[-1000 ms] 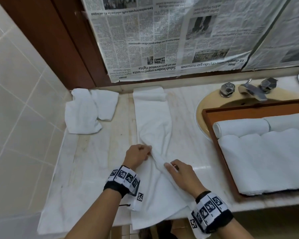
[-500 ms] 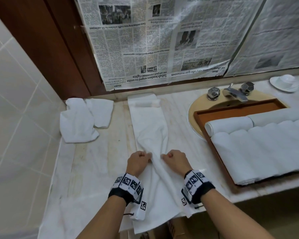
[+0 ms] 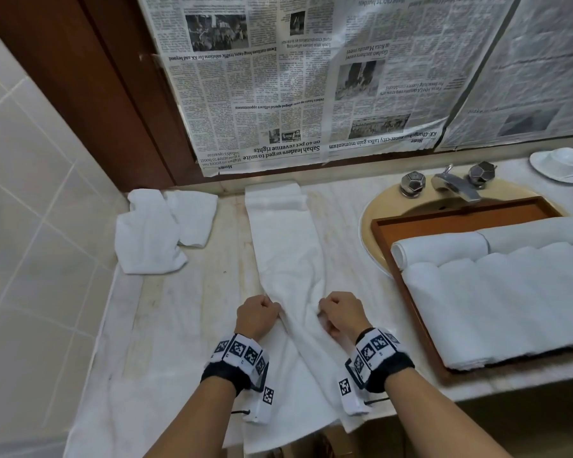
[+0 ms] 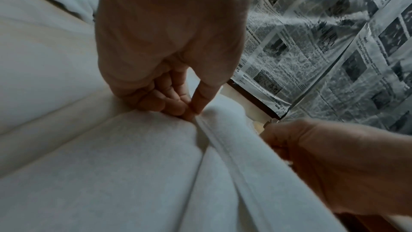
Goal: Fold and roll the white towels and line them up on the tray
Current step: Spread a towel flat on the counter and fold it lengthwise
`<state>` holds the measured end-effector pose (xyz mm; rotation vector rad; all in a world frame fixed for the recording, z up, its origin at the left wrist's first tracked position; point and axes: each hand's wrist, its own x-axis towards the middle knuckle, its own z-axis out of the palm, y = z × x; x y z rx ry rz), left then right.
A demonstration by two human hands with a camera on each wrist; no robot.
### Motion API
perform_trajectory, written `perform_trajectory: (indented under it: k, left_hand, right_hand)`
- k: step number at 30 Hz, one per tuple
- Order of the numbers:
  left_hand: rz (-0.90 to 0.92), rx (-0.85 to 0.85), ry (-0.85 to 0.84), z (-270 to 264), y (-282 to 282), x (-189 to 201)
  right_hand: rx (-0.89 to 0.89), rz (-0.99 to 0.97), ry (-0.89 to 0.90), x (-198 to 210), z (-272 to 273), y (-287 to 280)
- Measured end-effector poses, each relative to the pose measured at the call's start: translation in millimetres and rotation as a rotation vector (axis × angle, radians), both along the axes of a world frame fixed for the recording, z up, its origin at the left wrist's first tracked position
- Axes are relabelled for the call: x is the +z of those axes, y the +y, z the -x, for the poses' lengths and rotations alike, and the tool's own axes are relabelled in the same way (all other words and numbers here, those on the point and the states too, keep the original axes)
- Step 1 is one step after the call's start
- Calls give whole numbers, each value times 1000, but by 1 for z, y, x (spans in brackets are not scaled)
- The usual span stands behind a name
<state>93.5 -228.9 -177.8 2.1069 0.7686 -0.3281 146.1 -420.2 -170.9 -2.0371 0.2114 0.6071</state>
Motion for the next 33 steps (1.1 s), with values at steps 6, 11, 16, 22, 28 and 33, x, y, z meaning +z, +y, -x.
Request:
perform_trajectory:
  k: [6, 11, 16, 22, 28, 33]
  left_hand:
    - [-47, -48, 20, 6, 9, 3]
    - [-120, -33, -65, 12, 6, 3]
    - [-32, 22, -33, 13, 6, 4]
    - [389, 220, -60, 34, 4, 2]
    - [446, 188, -67, 53, -3, 1]
    - [475, 164, -76, 67, -5, 3]
  right_hand:
    - [244, 137, -38, 9, -4, -13]
    - [465, 182, -203, 18, 31, -14]
    - [732, 483, -248, 15, 74, -15]
    - [563, 270, -241, 11, 92, -16]
    - [491, 370, -610, 9, 118, -3]
    - [662, 666, -609, -2, 134, 17]
